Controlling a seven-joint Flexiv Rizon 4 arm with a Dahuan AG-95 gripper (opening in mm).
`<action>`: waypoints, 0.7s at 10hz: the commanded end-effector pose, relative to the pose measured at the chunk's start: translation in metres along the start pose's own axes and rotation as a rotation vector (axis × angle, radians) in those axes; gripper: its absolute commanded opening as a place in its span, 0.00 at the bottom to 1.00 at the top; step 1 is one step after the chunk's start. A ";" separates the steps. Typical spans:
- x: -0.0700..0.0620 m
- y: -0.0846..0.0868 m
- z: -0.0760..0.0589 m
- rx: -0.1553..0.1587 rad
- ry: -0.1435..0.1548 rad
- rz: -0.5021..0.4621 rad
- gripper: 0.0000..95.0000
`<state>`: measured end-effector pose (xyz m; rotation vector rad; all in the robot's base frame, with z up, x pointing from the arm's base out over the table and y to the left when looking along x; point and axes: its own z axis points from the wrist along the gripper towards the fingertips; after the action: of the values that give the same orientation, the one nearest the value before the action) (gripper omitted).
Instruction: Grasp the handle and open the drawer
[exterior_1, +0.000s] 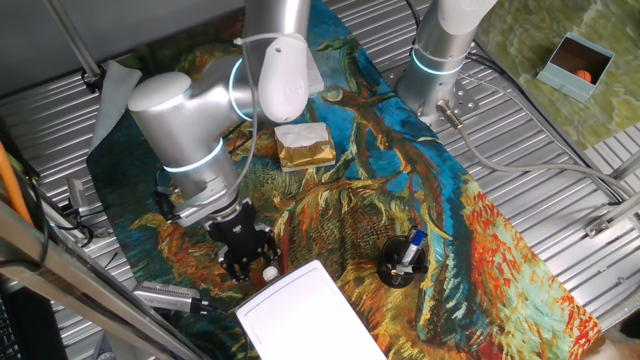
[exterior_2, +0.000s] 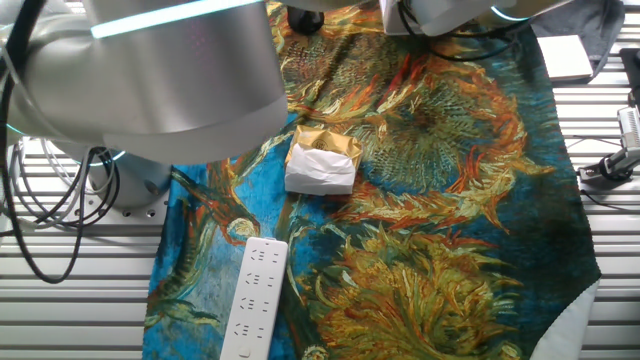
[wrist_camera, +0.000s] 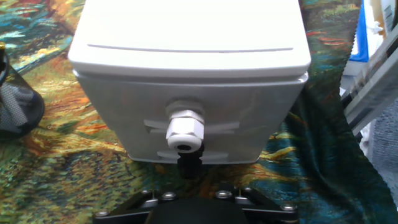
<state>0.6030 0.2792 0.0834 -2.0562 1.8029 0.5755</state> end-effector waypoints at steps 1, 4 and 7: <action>-0.001 0.000 0.002 0.003 -0.008 0.000 0.40; -0.001 0.000 0.002 0.003 -0.011 -0.004 0.60; -0.001 0.000 0.002 0.003 -0.013 -0.007 0.60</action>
<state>0.6031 0.2805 0.0818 -2.0526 1.7857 0.5814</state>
